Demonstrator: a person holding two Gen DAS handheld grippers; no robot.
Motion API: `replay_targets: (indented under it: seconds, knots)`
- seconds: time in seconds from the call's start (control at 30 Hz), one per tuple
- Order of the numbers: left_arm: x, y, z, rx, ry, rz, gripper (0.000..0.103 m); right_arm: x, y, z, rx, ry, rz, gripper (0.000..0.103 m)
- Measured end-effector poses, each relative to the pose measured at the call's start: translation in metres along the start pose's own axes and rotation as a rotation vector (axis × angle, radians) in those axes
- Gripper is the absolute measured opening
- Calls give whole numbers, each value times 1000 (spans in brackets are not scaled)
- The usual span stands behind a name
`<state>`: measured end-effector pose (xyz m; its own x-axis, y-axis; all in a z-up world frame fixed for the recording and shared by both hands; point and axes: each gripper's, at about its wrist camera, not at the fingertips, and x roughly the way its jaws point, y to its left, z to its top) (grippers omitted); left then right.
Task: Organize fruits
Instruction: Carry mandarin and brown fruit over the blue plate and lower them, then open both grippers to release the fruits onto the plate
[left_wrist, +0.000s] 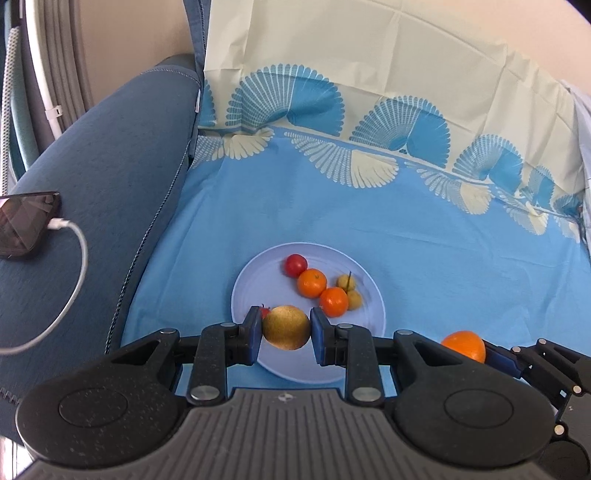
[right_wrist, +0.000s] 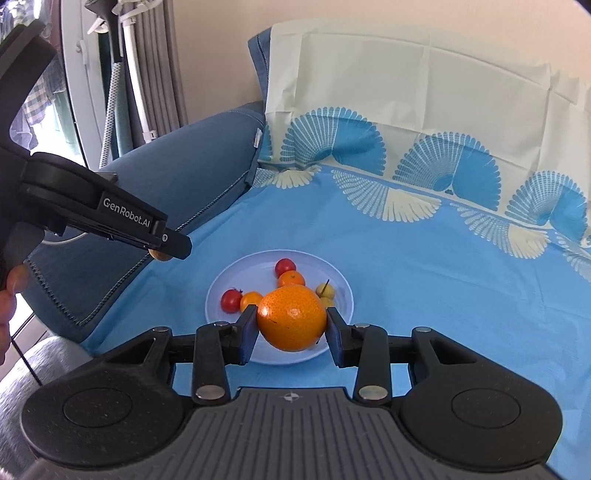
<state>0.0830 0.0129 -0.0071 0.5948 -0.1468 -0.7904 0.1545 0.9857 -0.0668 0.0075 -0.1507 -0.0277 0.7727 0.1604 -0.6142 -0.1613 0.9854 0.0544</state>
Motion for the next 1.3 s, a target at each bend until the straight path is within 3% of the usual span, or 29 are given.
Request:
replay_targets:
  seconds: [0.4, 0.9, 0.93, 1.0, 1.03, 1.07, 1.13, 1.2, 1.3]
  knots:
    - [76, 1, 25, 2, 81, 35, 31, 79, -11, 11, 6, 59, 16, 40]
    - [144, 5, 19, 15, 189, 74, 31, 146, -13, 7, -17, 151, 29, 40]
    - [145, 6, 19, 15, 189, 69, 33, 149, -13, 7, -20, 152, 28, 40]
    - [146, 6, 20, 15, 187, 57, 63, 153, -13, 8, -33, 153, 30, 41]
    - [145, 6, 21, 6, 174, 64, 89, 154, -12, 8, -43, 153, 36, 41]
    - [141, 6, 22, -6, 155, 78, 100, 155, -12, 9, -52, 154, 42, 41]
    - [132, 6, 23, -8, 126, 69, 101, 154, -10, 12, -75, 145, 48, 54]
    - [127, 5, 24, -2, 133, 63, 101, 148, -8, 14, -91, 124, 40, 73]
    - [117, 3, 20, 6, 140, 71, 101, 133, -9, 13, -89, 121, 26, 82]
